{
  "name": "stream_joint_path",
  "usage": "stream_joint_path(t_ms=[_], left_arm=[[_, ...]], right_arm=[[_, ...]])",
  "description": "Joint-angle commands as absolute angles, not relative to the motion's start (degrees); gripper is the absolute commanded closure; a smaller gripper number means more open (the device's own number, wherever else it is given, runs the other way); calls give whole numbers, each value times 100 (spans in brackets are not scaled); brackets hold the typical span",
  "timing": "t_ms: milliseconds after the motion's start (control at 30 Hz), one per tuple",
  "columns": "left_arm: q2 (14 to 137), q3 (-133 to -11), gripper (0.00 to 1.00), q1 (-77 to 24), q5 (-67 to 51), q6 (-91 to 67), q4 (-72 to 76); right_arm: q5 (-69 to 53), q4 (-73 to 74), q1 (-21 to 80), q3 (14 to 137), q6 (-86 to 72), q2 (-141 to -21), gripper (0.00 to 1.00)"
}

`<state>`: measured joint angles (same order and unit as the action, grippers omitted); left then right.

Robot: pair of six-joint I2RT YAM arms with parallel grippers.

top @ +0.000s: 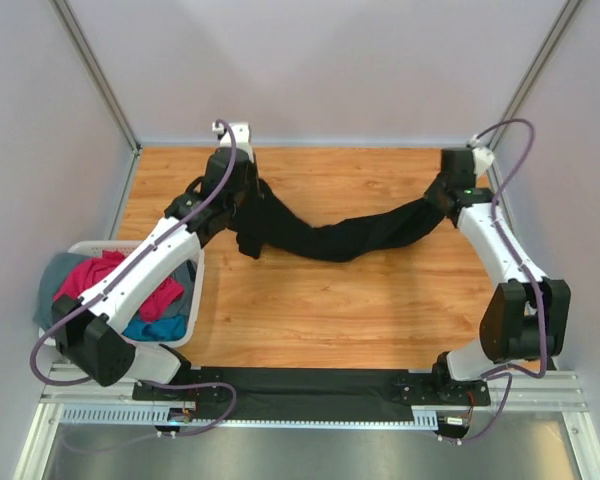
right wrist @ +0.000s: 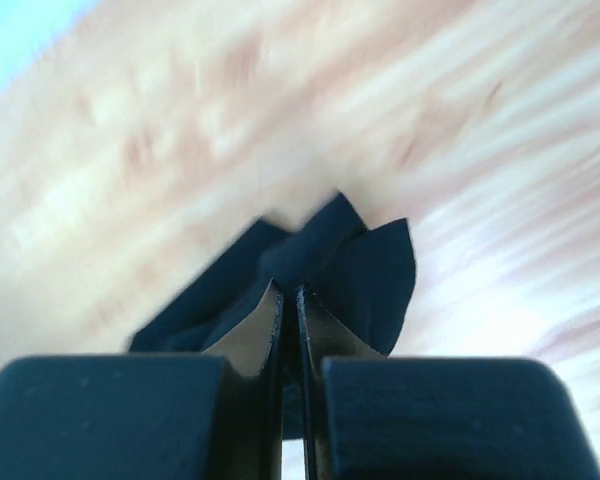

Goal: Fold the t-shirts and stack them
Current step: Flatten the tshirt out

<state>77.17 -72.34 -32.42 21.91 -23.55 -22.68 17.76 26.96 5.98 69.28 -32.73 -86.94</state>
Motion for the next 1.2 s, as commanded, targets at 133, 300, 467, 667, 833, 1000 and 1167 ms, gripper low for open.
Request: stream_joint_path(t_ms=[133, 300, 467, 667, 833, 1000, 1167], left_arm=[[8349, -9377, 100, -3243, 1662, -791, -1600], [8455, -9616, 100, -3234, 1696, -1150, -2161], [7938, -8133, 100, -3243, 1363, -2001, -2522], [7532, -6244, 100, -3234, 441, -3355, -2961], [7225, -5363, 100, -3313, -121, -3700, -3163], [6760, -5502, 53, -3357, -62, -3674, -3901], [6390, -5914, 0, -3366, 649, -3647, -4403]], right_arm=[[1573, 2725, -255, 8104, -2549, -7824, 100], [1652, 2776, -281, 7647, -2285, -7261, 100], [1451, 3418, -448, 6612, -2645, -6874, 100], [1082, 3796, -483, 4952, -2926, -6329, 98], [774, 4350, -518, 4658, -3006, -6082, 54], [651, 4824, -519, 5315, -2681, -5950, 28], [221, 4590, -519, 5739, -2304, -6003, 22]])
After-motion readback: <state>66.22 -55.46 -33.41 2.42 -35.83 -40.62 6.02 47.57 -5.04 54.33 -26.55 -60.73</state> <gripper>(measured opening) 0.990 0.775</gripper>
